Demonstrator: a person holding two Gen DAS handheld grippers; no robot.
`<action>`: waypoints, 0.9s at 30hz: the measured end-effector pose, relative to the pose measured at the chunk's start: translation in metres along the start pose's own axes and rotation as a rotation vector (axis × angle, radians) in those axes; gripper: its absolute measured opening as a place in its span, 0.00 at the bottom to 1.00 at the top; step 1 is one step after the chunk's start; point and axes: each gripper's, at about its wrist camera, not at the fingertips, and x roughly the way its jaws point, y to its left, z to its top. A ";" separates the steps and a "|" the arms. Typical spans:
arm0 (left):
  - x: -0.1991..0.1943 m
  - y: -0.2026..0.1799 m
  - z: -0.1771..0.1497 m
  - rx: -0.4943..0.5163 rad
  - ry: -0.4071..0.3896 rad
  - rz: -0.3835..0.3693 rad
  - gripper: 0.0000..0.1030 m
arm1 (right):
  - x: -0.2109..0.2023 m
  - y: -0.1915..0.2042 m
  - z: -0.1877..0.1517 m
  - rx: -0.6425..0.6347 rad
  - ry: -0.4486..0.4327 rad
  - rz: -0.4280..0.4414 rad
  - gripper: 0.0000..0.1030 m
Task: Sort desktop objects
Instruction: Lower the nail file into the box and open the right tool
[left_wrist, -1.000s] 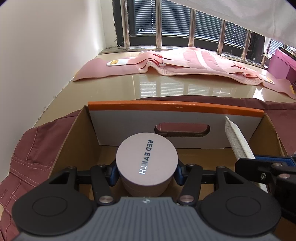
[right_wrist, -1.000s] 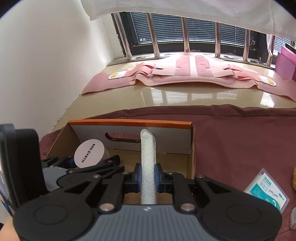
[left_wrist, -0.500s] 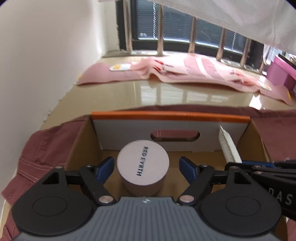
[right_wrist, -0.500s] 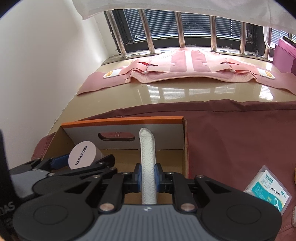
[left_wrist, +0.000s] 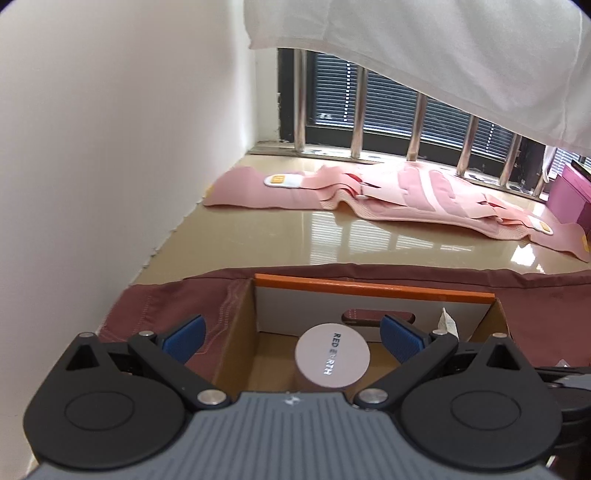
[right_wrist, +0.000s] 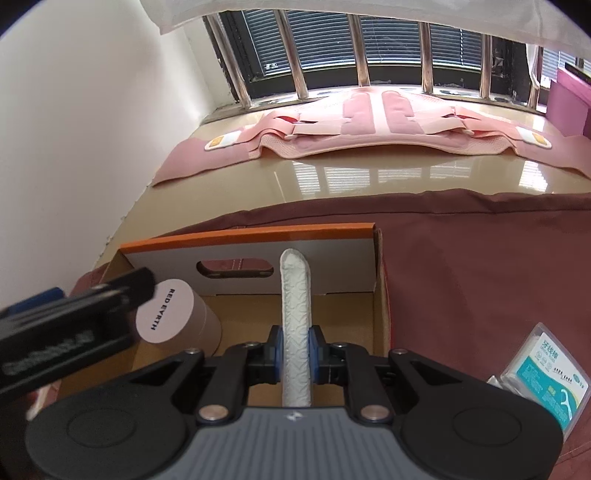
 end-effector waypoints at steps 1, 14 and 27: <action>-0.002 0.002 0.001 -0.004 0.004 0.005 1.00 | 0.000 0.001 0.000 -0.005 0.000 -0.005 0.13; -0.026 0.046 0.004 -0.092 -0.040 0.085 1.00 | 0.007 0.033 0.005 -0.108 -0.012 -0.071 0.13; -0.034 0.062 -0.002 -0.094 -0.054 0.072 1.00 | 0.011 0.049 0.005 -0.175 -0.002 -0.116 0.13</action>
